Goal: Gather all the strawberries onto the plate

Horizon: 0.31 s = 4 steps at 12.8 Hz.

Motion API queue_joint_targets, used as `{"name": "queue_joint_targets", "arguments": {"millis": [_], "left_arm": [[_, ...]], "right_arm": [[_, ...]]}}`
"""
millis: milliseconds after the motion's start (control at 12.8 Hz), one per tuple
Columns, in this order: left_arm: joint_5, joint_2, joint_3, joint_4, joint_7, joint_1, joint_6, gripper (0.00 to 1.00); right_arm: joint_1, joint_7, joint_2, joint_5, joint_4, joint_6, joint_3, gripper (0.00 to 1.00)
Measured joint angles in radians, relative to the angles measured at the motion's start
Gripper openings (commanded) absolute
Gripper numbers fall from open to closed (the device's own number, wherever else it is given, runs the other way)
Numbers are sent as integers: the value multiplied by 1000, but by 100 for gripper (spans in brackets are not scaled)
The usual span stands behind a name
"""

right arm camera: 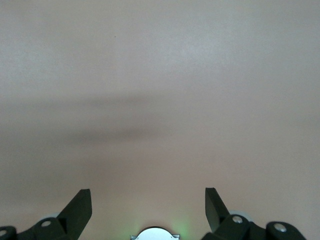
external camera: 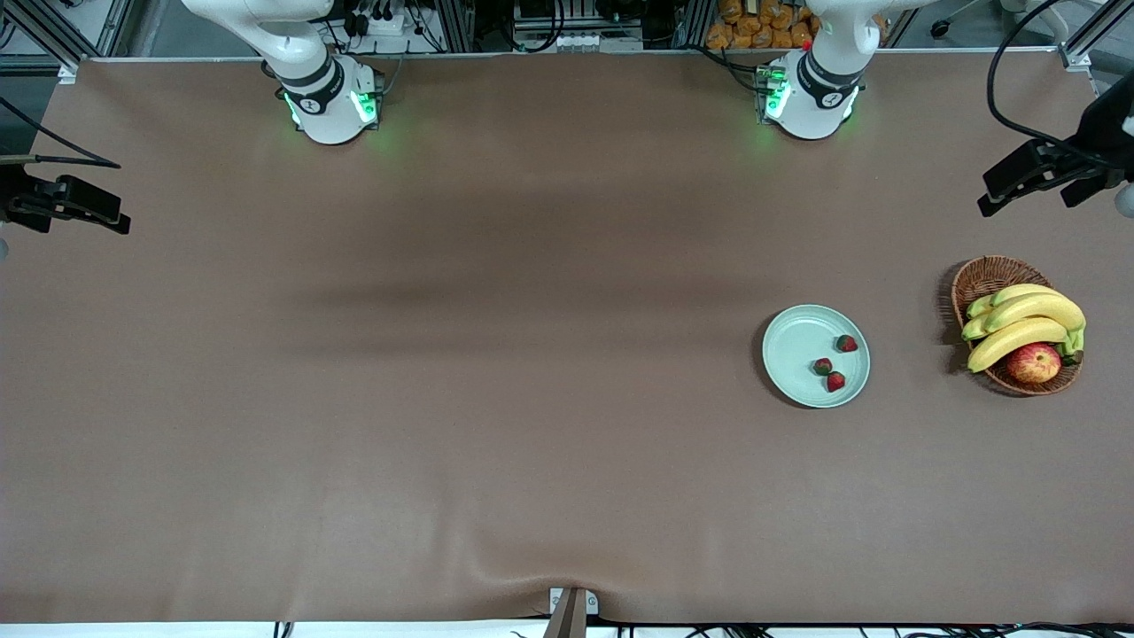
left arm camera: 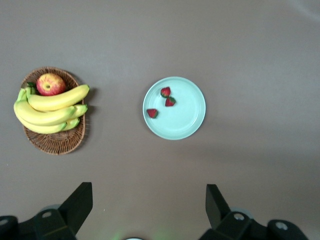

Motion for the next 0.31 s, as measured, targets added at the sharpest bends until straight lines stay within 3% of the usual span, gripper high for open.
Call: {"name": "queue_joint_targets", "arguments": {"millis": [313], "left_arm": [[-1, 0, 39, -19, 19, -58, -23, 100]], "right_arm": [[1, 0, 0, 0, 7, 0, 1, 100]]}}
